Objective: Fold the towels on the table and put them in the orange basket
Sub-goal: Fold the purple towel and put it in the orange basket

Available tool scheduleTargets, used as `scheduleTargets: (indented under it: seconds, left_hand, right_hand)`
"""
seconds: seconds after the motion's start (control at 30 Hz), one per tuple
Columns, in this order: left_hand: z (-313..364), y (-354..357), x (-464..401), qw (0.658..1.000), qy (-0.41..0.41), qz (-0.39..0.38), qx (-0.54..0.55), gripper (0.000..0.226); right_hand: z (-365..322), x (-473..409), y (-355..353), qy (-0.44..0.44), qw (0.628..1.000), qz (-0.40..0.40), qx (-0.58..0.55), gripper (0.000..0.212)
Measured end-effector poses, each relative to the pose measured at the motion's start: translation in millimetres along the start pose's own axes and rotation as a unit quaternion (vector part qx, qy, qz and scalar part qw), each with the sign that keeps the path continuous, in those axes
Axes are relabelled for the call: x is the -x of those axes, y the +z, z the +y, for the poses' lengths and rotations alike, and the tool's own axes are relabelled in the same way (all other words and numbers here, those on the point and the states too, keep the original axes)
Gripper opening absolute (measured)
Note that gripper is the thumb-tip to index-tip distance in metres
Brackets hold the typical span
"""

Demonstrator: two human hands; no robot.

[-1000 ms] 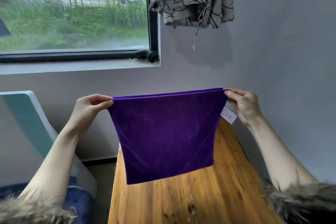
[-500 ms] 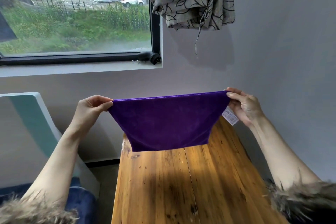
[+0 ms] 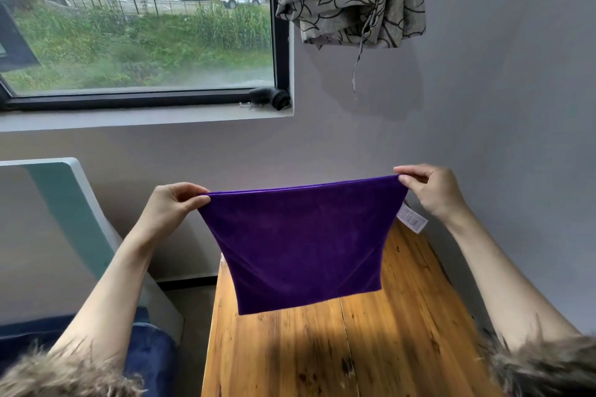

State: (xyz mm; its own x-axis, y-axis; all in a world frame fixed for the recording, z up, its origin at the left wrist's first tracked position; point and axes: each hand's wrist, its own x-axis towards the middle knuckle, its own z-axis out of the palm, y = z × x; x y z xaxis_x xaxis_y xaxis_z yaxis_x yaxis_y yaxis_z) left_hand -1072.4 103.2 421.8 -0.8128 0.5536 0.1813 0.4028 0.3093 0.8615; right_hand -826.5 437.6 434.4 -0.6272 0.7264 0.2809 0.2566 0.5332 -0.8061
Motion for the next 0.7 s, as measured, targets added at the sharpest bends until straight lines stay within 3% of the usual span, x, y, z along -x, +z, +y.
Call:
scheduleTargets:
  seconds: [0.23,0.33,0.53,0.7]
  left_hand:
    - [-38,21,-6,0.997,-0.040,-0.020,-0.060,0.013]
    - [-41,36,-18,0.997,-0.040,0.006,-0.073,0.007]
    - [-29,46,-44,0.995,0.008,0.095,-0.033,0.005]
    - [-38,54,-6,0.997,0.022,0.076,-0.005,0.007]
  right_hand:
    - [32,4,29,0.019,0.992,-0.026,0.119,0.015]
    - [46,-10,42,0.047,0.989,-0.032,0.135,0.016]
    - [46,-31,49,0.016,0.992,0.094,0.079,0.017]
    - [57,2,53,0.020,0.996,0.085,-0.010,0.015]
